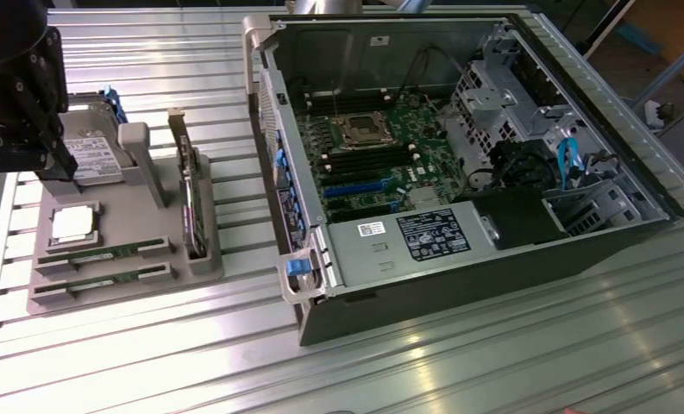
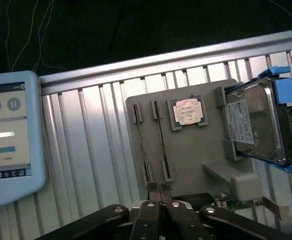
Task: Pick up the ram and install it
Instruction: 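Pick up the ram and move it above insertion slot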
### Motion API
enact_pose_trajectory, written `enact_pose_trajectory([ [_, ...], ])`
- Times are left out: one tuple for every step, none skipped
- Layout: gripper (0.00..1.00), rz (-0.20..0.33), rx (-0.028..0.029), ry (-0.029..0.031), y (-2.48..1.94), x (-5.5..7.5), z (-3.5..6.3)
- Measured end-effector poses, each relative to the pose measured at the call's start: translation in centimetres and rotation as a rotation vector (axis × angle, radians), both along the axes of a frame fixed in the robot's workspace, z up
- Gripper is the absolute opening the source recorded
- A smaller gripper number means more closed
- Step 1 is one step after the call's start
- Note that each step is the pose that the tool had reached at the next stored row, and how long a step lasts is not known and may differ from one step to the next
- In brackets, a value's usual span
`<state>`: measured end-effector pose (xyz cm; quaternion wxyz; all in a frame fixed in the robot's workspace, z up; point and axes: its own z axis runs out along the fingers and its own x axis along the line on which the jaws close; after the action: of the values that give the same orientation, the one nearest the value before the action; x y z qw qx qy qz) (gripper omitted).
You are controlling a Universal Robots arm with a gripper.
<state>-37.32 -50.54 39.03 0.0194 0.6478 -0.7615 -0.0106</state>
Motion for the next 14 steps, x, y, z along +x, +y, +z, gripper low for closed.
enact_pose_trajectory([
  [0.11, 0.010, 0.0000, 0.0000, 0.00, 0.00, 0.00],
  [0.11, 0.031, 0.0000, 0.0000, 0.00, 0.00, 0.00],
  [0.11, 0.039, 0.0000, -0.0001, 0.00, 0.00, 0.00],
  [0.11, 0.048, 0.0000, 0.0000, 0.00, 0.00, 0.00],
  [0.11, 0.060, 0.0001, -0.0001, 0.00, 0.00, 0.00],
  [0.11, 0.060, 0.0000, 0.0000, 0.00, 0.00, 0.00],
  [0.11, 0.060, 0.0000, 0.0000, 0.00, 0.00, 0.00],
  [0.11, 0.060, 0.0000, 0.0000, 0.00, 0.00, 0.00],
  [0.11, 0.060, 0.0000, 0.0000, 0.00, 0.00, 0.00],
  [0.11, 0.061, 0.0000, 0.0000, 0.00, 0.00, 0.00],
  [0.11, 0.065, 0.0000, 0.0000, 0.00, 0.00, 0.00],
  [0.11, 0.072, 0.0000, -0.0001, 0.00, 0.00, 0.00],
  [0.11, 0.080, 0.0000, 0.0000, 0.00, 0.00, 0.00],
  [0.11, 0.083, 0.0001, -0.0001, 0.00, 0.00, 0.00],
])
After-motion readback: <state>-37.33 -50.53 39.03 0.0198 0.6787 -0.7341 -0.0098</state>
